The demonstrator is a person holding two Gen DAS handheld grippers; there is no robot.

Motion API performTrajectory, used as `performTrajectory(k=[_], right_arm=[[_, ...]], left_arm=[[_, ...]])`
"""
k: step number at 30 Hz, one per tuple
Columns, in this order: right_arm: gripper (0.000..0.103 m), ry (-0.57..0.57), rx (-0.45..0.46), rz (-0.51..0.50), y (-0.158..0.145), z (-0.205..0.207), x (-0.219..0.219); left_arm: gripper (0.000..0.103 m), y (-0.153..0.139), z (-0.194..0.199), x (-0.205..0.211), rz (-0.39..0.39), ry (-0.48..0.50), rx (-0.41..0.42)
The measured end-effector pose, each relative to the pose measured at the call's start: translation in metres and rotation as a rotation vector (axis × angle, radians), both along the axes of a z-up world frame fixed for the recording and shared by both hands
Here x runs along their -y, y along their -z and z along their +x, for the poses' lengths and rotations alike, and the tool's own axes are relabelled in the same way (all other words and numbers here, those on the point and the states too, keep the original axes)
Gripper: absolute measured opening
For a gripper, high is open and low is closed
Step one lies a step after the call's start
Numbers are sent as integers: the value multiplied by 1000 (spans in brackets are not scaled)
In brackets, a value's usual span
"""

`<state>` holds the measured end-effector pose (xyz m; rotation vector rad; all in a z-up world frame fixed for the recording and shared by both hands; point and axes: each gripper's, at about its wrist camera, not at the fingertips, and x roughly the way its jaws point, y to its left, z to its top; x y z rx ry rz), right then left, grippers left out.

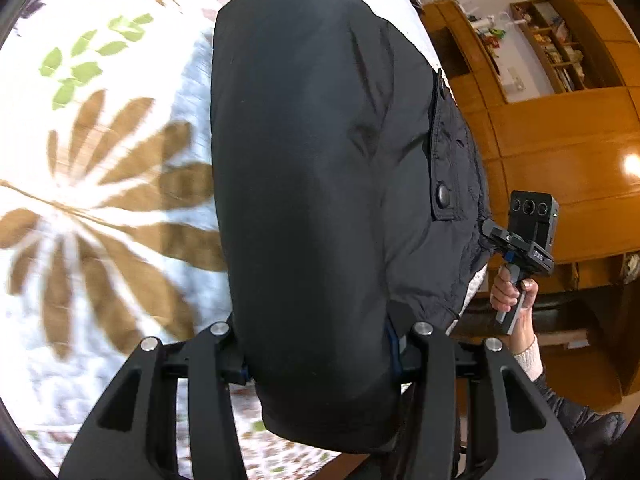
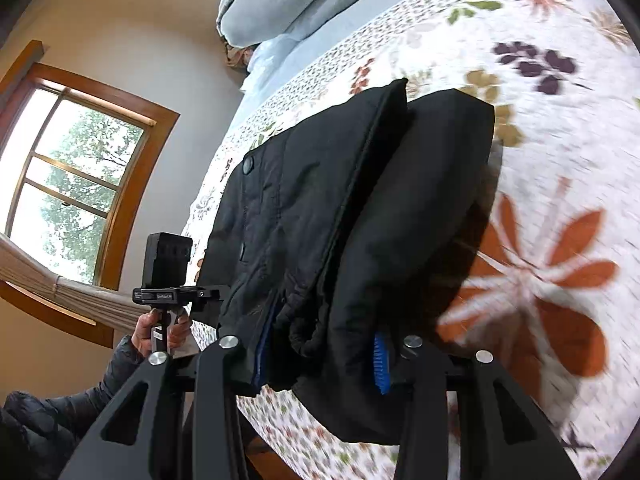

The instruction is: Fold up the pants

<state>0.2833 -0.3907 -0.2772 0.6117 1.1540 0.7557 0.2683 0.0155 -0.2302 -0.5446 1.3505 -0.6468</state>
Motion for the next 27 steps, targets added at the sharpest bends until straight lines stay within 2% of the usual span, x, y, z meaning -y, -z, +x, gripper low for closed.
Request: performTrajectory(k=[8, 16, 20, 27], right_arm=[[40, -24, -11, 1, 2, 24, -29], [41, -11, -39, 10, 6, 25, -29], [43, -5, -50, 17, 8, 28, -28], [51, 18, -78, 39, 15, 29, -25]], left_arm=[[46, -4, 3, -34, 20, -60, 9], [49, -3, -8, -36, 8, -56, 23], [53, -4, -1, -40, 1, -64, 18], [61, -12, -1, -30, 20, -59, 43]])
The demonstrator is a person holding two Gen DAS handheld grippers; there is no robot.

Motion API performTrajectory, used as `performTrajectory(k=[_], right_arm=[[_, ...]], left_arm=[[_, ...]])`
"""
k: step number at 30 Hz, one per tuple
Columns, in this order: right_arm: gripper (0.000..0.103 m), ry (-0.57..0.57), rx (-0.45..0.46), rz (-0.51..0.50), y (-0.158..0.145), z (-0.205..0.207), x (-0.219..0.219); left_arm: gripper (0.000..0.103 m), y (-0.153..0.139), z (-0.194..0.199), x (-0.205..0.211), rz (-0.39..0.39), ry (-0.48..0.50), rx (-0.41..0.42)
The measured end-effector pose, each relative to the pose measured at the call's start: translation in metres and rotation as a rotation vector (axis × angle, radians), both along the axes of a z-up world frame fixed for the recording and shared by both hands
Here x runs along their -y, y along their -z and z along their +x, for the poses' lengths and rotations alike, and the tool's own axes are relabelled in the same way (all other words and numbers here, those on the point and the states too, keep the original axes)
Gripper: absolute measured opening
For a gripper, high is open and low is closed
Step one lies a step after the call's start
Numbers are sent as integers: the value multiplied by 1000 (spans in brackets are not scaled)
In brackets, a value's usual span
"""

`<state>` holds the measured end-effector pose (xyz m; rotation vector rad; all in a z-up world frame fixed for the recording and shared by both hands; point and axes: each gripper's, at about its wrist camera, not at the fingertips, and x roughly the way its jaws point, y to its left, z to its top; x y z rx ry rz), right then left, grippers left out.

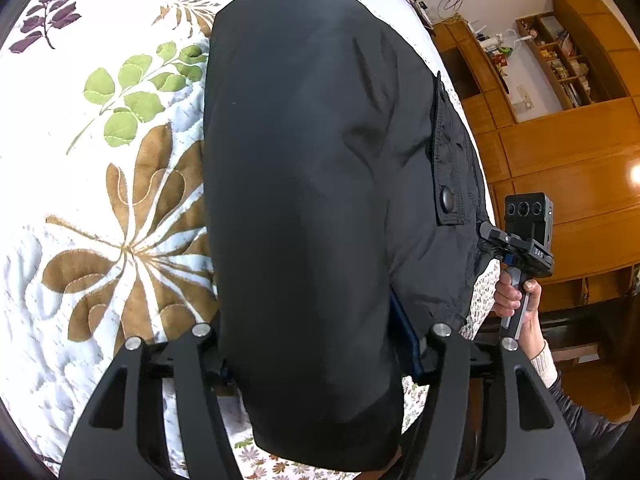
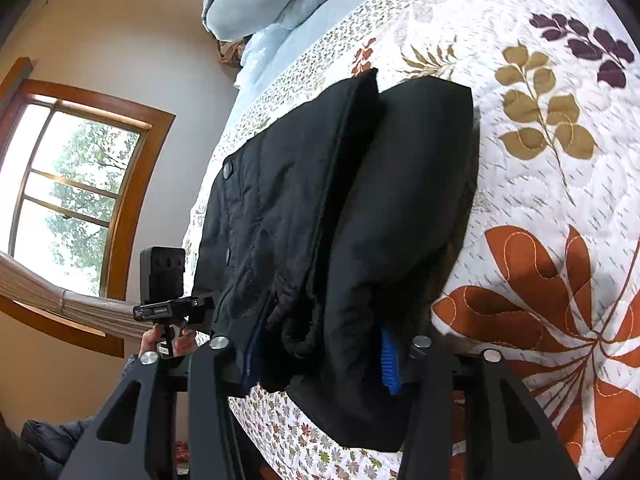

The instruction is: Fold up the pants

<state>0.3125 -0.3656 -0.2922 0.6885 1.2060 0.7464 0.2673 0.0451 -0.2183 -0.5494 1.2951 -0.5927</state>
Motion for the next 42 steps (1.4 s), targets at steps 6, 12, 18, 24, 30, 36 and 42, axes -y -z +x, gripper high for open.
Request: performTrajectory(k=[6, 12, 18, 24, 30, 36, 42], right_arm=[[55, 5, -9, 4, 5, 0, 4], [62, 11, -11, -10, 6, -2, 9], [66, 70, 38, -45, -14, -17, 30], [66, 54, 77, -12, -35, -33, 36], [70, 40, 56, -30, -27, -24, 19], [68, 77, 128, 7, -47, -33, 22], [59, 23, 82, -60, -34, -24, 0]], left_arm=[[63, -4, 0, 3, -11, 2, 5], [65, -6, 1, 6, -8, 9, 12], [66, -11, 2, 7, 3, 3, 15], [68, -13, 4, 12, 16, -6, 24], [68, -16, -1, 15, 39, -27, 31], [70, -25, -8, 23, 125, -34, 67], [72, -33, -9, 32, 188, -53, 94]])
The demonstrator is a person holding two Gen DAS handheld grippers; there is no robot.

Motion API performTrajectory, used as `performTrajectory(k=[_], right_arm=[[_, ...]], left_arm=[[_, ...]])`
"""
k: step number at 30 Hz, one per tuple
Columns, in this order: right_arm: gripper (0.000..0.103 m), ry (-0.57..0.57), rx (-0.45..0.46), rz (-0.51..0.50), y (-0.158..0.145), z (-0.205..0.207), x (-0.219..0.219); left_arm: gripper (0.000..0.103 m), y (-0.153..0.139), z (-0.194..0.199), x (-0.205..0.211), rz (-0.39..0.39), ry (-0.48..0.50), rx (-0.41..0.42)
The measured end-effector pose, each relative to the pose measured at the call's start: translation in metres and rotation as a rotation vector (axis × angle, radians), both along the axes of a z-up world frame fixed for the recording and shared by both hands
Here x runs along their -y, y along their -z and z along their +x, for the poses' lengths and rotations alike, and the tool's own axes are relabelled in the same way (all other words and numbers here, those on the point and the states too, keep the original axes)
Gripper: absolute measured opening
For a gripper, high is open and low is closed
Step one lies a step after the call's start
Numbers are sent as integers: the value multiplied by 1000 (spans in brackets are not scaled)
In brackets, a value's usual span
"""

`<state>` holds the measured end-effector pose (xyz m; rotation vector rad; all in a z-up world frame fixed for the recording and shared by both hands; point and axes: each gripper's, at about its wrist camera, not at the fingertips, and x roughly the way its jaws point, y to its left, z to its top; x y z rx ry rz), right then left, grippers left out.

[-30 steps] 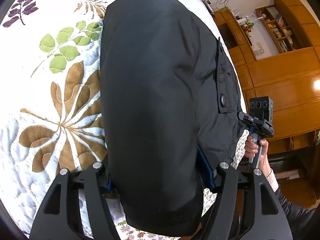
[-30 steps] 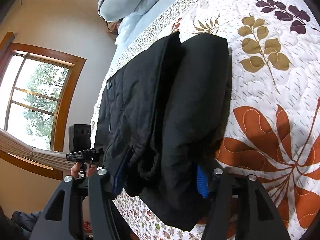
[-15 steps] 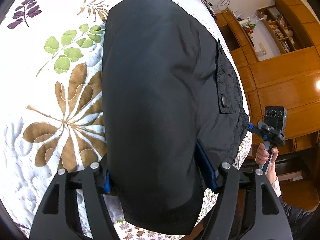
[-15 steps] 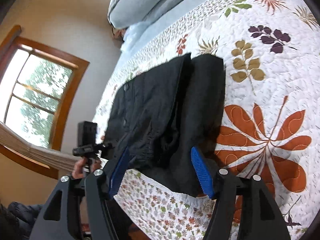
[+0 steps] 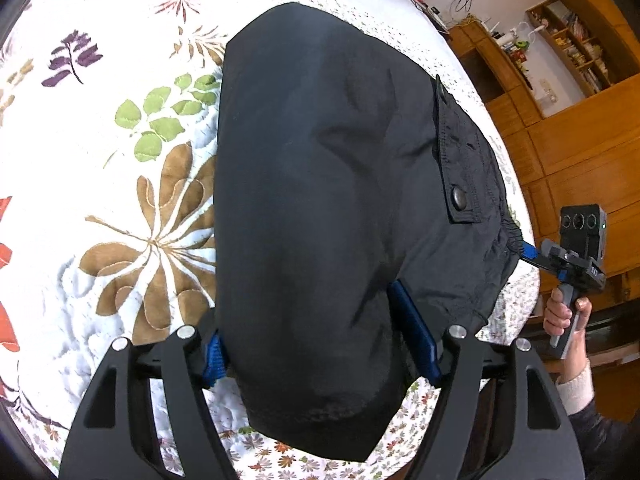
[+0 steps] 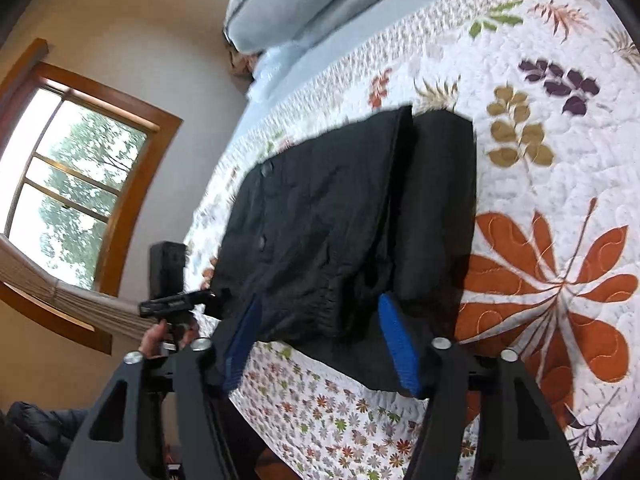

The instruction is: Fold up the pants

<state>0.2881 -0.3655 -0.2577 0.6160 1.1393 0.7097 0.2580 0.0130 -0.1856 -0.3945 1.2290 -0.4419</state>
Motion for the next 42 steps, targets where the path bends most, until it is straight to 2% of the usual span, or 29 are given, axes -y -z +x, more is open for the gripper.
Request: performTrajectory(k=[2, 4, 6, 9, 13, 17, 19, 23, 26, 28, 31, 35, 41, 42], right_arm=[[52, 5, -5, -15, 5, 4, -5], [30, 26, -19, -25, 10, 3, -2], [25, 37, -38, 15, 15, 2, 4], [17, 17, -12, -13, 11, -4, 3], [15, 26, 21, -71, 5, -8, 1], [15, 39, -10, -80, 13, -8, -1], [18, 46, 0, -79, 9, -10, -1], [21, 95, 17, -106, -3, -22, 4], [35, 132, 54, -126, -15, -38, 9], [50, 158, 89, -169, -26, -50, 9], [60, 198, 125, -204, -36, -69, 13], [62, 235, 117, -183, -35, -85, 20], [62, 183, 109, -182, -33, -60, -5], [65, 180, 109, -198, -31, -57, -10]], left_arm=[[72, 0, 0, 2, 10, -11, 3], [73, -1, -1, 2, 19, -23, 4], [74, -4, -3, 4, 36, -26, 12], [76, -12, -6, 11, 100, -26, 30], [79, -28, -11, 23, 202, -24, 85], [84, -53, -23, 34, 342, -50, 187], [90, -66, -29, 36, 361, -76, 224], [90, -86, -41, 34, 395, -117, 284], [91, -105, -55, 39, 422, -138, 343], [91, -114, -68, 42, 425, -141, 371], [92, -129, -84, 46, 436, -142, 409], [93, -140, -98, 51, 445, -136, 438], [94, -136, -98, 51, 437, -133, 416], [94, -132, -97, 49, 432, -137, 401]])
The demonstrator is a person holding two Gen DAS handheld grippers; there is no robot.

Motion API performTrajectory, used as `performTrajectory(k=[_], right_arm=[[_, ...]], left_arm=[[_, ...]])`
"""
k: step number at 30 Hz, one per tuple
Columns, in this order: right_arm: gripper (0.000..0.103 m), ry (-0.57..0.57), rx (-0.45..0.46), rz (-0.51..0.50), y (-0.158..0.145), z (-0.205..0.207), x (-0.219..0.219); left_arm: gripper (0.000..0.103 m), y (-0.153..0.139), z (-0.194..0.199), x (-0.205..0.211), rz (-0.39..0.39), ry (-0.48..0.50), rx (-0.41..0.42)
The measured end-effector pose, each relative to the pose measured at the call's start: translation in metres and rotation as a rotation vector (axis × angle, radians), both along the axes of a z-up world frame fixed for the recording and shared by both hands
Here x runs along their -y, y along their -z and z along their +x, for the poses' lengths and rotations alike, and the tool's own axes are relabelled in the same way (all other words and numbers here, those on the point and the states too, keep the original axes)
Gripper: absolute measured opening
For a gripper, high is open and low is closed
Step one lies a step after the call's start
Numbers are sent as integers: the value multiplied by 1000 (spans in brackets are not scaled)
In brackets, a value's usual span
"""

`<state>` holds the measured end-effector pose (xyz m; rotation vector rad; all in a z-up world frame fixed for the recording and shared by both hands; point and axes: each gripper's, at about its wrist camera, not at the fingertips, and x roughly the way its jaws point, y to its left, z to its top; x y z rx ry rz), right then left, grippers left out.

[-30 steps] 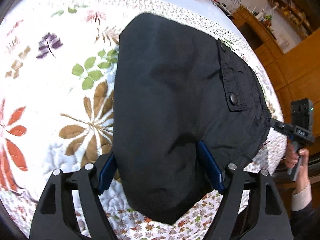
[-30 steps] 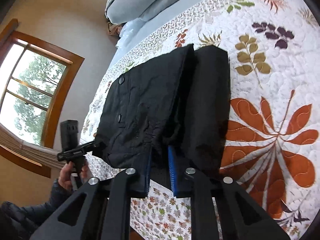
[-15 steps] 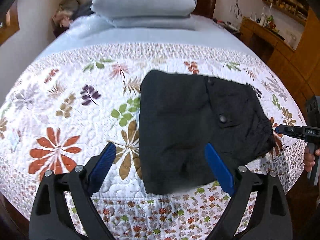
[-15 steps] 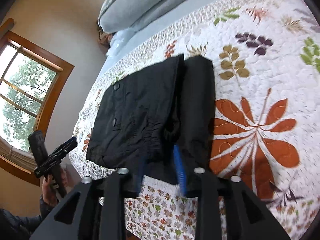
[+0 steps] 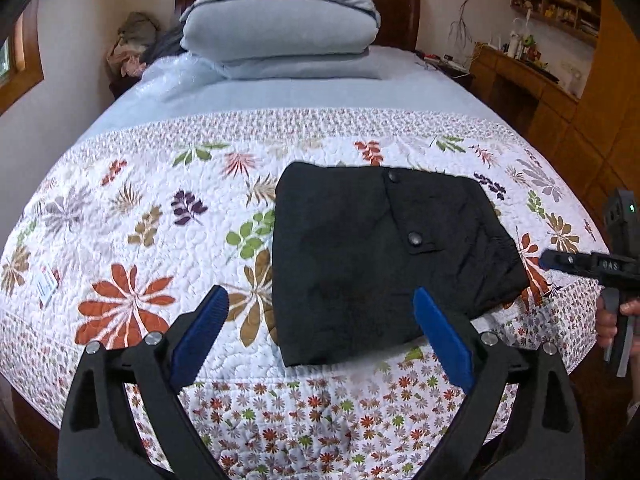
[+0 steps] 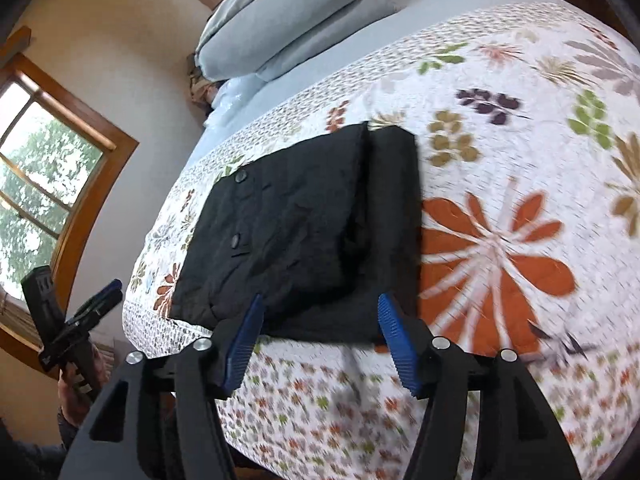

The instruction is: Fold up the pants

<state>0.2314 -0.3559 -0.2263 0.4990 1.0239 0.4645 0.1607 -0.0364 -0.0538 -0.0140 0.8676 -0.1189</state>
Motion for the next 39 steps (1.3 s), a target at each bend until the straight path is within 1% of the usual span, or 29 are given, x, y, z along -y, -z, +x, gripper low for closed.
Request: performTrajectory(k=[1, 3, 5, 8, 10, 11, 12, 13, 14, 15, 16, 20, 21, 22, 23, 24, 25, 26, 27, 28, 30, 31, 32, 35, 36, 37, 38, 39], right_arm=[[68, 4, -10, -47, 2, 7, -6], [68, -8, -30, -111, 8, 18, -15], [68, -14, -39, -133, 12, 24, -18], [68, -17, -49, -127, 19, 29, -20], [55, -21, -54, -137, 22, 32, -20], [52, -28, -50, -140, 22, 33, -20], [40, -31, -47, -144, 21, 32, -19], [18, -48, -46, -130, 19, 32, -18], [14, -58, -53, -97, 19, 32, -16], [13, -60, -57, -70, 18, 31, -13], [12, -68, -53, -70, 16, 30, -13], [11, -91, -22, -79, 8, 25, -17], [13, -98, -15, -83, 6, 25, -18], [21, -99, -22, -80, 7, 26, -19], [25, -100, -30, -72, 8, 28, -20], [33, -105, -41, -69, 10, 30, -22], [34, -107, -51, -81, 14, 32, -25], [34, -111, -55, -99, 17, 34, -28], [30, -114, -59, -114, 19, 36, -30], [23, -110, -63, -110, 20, 36, -29], [14, -107, -70, -110, 21, 36, -24], [12, -105, -71, -88, 20, 34, -18], [12, -103, -71, -90, 20, 33, -16], [12, -99, -64, -128, 18, 28, -16], [14, -93, -45, -145, 14, 26, -17], [20, -72, -34, -171, 10, 23, -18], [25, -39, -24, -222, 3, 18, -18], [47, -17, -16, -260, -4, 14, -19]], left_arm=[[94, 3, 1, -2, -6, -4, -12], [94, 12, 3, -9, -26, -19, -42], [94, 18, 4, -14, -36, -32, -60], [94, 26, 7, -20, -43, -48, -85], [95, 29, 9, -22, -54, -50, -91], [96, 31, 9, -21, -51, -50, -93], [97, 32, 10, -21, -42, -51, -95], [97, 32, 10, -20, -40, -51, -96], [97, 33, 10, -20, -43, -49, -99], [97, 34, 10, -20, -50, -47, -105], [97, 35, 10, -20, -54, -48, -108], [97, 36, 10, -22, -61, -54, -114], [97, 36, 11, -22, -58, -54, -114], [97, 36, 11, -22, -55, -55, -116], [97, 36, 11, -23, -55, -56, -118], [97, 36, 11, -23, -56, -56, -119], [97, 37, 12, -23, -56, -56, -121], [97, 37, 12, -23, -53, -55, -124], [97, 38, 12, -22, -49, -53, -127], [97, 38, 12, -22, -46, -52, -129], [97, 39, 12, -23, -39, -52, -133], [97, 39, 12, -24, -37, -54, -135], [97, 39, 12, -24, -38, -56, -137], [99, 40, 15, -25, -51, -70, -147], [99, 39, 15, -25, -54, -73, -148], [99, 38, 15, -23, -57, -76, -152], [99, 36, 15, -21, -69, -67, -158], [99, 34, 15, -20, -79, -61, -158]])
